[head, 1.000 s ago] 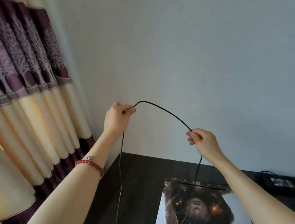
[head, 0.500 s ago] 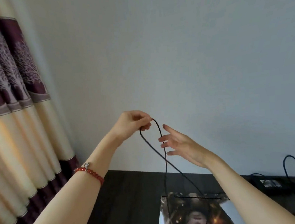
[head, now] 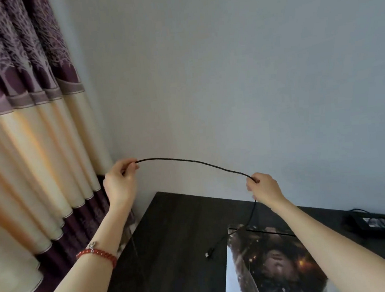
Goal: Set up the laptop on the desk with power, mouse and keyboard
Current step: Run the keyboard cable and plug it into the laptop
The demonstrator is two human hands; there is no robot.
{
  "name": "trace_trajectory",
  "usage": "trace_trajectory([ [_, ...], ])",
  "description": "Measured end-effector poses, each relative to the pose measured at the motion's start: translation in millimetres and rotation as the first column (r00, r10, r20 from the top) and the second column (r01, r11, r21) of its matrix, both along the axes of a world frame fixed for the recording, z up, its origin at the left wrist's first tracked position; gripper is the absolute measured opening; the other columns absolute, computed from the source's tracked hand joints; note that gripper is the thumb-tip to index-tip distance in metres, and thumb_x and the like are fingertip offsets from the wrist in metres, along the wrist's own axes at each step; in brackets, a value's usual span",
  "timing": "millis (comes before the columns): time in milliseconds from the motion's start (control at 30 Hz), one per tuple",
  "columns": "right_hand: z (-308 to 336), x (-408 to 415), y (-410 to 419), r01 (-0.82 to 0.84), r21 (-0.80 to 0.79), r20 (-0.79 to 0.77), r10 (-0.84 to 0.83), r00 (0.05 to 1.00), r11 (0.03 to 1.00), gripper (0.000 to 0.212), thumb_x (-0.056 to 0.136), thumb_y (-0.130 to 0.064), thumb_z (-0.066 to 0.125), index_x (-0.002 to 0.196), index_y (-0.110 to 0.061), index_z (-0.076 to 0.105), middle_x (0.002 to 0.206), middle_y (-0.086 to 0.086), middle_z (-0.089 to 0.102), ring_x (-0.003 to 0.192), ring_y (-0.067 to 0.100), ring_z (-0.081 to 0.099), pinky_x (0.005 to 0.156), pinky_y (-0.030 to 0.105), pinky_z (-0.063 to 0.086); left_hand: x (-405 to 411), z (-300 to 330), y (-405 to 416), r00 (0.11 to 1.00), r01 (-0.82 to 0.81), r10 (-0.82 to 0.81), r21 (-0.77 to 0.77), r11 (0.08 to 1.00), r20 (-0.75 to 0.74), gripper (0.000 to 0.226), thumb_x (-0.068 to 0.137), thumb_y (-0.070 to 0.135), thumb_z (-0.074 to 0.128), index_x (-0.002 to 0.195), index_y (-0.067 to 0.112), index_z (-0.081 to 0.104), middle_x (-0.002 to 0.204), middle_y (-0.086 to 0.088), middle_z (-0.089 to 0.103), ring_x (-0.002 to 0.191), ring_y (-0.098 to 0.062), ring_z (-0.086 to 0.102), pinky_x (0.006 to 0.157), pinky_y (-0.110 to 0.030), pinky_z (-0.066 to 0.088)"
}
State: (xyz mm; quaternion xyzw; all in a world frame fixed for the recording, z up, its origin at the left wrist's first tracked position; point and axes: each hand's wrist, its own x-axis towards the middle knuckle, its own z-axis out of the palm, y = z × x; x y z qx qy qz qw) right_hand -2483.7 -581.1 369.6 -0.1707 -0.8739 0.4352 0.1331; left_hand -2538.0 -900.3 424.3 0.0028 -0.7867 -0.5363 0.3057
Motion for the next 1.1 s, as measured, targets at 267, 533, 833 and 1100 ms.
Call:
trace_trajectory([
  [267, 13.3, 7.2, -54.8, -0.251, -0.032, -0.247, 0.236, 0.940, 0.967, 0.033, 0.085, 0.003, 0.043, 0.087, -0.023, 0.062, 0.097, -0.001, 0.064, 0.091, 0.013, 0.059, 0.080, 0.015, 0.043, -16.2, -78.2, -22.1, 0.856, 0.214, -0.144, -0.087, 0.973, 0.496, 0.030, 0.090, 0.006, 0.046, 0.114, 0.012, 0.064, 0.117, -0.013, 0.065, 0.106, -0.034, 0.060, 0.095, -0.042, 0.046],
  [533, -57.7, 67.3, -114.0, -0.550, -0.096, 0.009, 0.553, 0.833, 0.830, 0.036, 0.080, 0.008, 0.041, 0.065, -0.011, 0.067, 0.090, -0.001, 0.071, 0.087, 0.002, 0.064, 0.086, 0.017, 0.048, 15.1, -133.7, 60.2, -0.072, 0.350, -0.822, 0.786, 0.510, 0.565, 0.047, 0.099, 0.041, 0.027, 0.111, 0.003, 0.050, 0.112, -0.015, 0.064, 0.102, -0.027, 0.062, 0.084, -0.038, 0.050],
  [833, -161.7, 118.2, -99.0, -0.231, -0.594, 0.330, 0.496, 0.803, 0.771, 0.029, 0.087, 0.009, 0.040, 0.082, 0.002, 0.068, 0.094, 0.022, 0.069, 0.093, 0.023, 0.067, 0.089, 0.027, 0.052, 45.7, -215.6, 95.8, -0.045, 0.094, -0.831, 0.830, 0.549, 0.555, 0.023, 0.099, 0.021, 0.038, 0.089, 0.010, 0.055, 0.070, -0.002, 0.047, 0.054, -0.012, 0.049, 0.064, -0.027, 0.046],
  [1100, -182.6, 78.0, -82.5, 0.324, -0.716, 0.440, 0.039, 0.897, 0.618, 0.038, 0.098, -0.028, 0.036, 0.119, 0.000, 0.051, 0.118, 0.020, 0.063, 0.108, 0.028, 0.059, 0.095, 0.040, 0.045, 66.9, -238.3, 48.7, 0.128, 0.932, -0.752, 0.180, 0.314, 0.647, 0.022, 0.096, 0.010, 0.043, 0.098, 0.005, 0.065, 0.068, 0.001, 0.052, 0.057, -0.002, 0.043, 0.061, -0.015, 0.039],
])
